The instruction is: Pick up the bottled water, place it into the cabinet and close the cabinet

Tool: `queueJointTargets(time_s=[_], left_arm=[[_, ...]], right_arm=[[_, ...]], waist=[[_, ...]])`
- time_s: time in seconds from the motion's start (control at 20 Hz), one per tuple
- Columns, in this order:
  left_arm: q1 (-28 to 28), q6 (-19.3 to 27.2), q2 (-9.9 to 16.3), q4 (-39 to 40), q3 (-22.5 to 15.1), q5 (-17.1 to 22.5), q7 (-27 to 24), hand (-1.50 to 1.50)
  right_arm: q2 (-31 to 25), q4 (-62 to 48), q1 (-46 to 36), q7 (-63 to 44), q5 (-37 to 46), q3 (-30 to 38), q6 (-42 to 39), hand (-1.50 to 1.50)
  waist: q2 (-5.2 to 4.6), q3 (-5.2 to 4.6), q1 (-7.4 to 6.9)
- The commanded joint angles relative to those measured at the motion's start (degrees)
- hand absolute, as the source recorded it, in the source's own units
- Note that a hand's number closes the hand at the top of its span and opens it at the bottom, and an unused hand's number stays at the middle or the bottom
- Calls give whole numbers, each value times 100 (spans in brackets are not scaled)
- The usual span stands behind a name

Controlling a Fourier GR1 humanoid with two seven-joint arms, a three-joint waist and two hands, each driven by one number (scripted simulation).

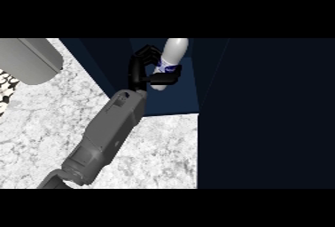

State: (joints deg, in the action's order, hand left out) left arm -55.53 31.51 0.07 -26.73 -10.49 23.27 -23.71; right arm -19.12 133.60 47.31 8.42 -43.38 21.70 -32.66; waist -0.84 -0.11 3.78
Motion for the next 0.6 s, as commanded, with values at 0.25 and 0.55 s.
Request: queueJointTargets(time_s=[0.25,0.55], left_arm=[[-646,143,36,1194,119,-220,-422,-150],[-1043,160,-5,1610,237,-200,-280,-150]], right_arm=[[49,808,121,-208,-372,-48,223,-150],[-9,633,181,-134,-417,66,25,-150]], waist=[[-62,-5,55],[-61,-3,109]])
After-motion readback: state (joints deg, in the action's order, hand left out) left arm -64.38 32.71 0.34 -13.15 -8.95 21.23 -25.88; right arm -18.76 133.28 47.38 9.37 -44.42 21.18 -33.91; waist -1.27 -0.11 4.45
